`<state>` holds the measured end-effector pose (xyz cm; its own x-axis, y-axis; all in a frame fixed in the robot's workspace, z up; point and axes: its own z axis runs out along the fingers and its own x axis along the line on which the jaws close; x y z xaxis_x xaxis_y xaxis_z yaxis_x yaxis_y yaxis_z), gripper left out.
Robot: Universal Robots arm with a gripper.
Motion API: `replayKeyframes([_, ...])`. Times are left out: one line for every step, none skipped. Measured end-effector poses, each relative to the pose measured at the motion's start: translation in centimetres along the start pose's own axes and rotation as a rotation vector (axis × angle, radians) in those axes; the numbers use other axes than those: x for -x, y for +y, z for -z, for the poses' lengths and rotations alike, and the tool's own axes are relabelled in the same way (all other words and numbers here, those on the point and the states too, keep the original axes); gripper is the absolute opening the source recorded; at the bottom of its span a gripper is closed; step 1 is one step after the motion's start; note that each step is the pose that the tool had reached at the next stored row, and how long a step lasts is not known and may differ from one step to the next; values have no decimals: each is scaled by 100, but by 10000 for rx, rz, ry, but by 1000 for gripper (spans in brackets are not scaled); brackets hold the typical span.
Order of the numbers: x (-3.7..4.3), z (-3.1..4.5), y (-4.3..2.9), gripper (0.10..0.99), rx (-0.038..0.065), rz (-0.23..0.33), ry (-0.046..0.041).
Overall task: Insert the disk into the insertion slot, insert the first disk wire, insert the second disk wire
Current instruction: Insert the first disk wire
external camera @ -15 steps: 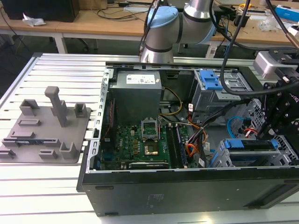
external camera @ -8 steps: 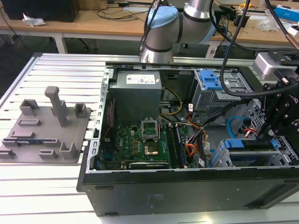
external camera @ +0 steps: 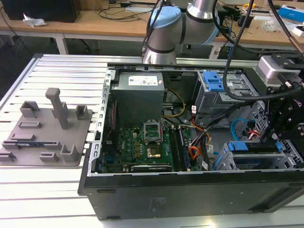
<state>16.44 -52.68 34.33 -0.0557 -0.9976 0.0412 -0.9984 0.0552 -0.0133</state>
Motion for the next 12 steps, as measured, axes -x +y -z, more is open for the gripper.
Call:
replayKeyframes([0, -5, 0, 165, 0, 0, 1])
replayKeyframes([0, -13, 0, 165, 0, 0, 1])
replayKeyframes([1, -18, 0, 165, -1, 0, 0])
replayKeyframes([1, -21, 0, 165, -1, 1, 2])
replayKeyframes([1, -25, 0, 165, -1, 0, 2])
replayKeyframes([1, -30, 0, 165, -1, 1, 0])
replayKeyframes([1, -39, 0, 165, -1, 0, 1])
replayKeyframes([1, -45, 1, 165, 0, 0, 2])
replayKeyframes([1, -53, 1, 165, 0, 0, -2])
replayKeyframes([-2, -73, 0, 165, -1, 1, 7])
replayKeyframes([-2, -80, 0, 165, -2, 1, 10])
replayKeyframes([-3, -81, 2, 165, -3, -1, 8])
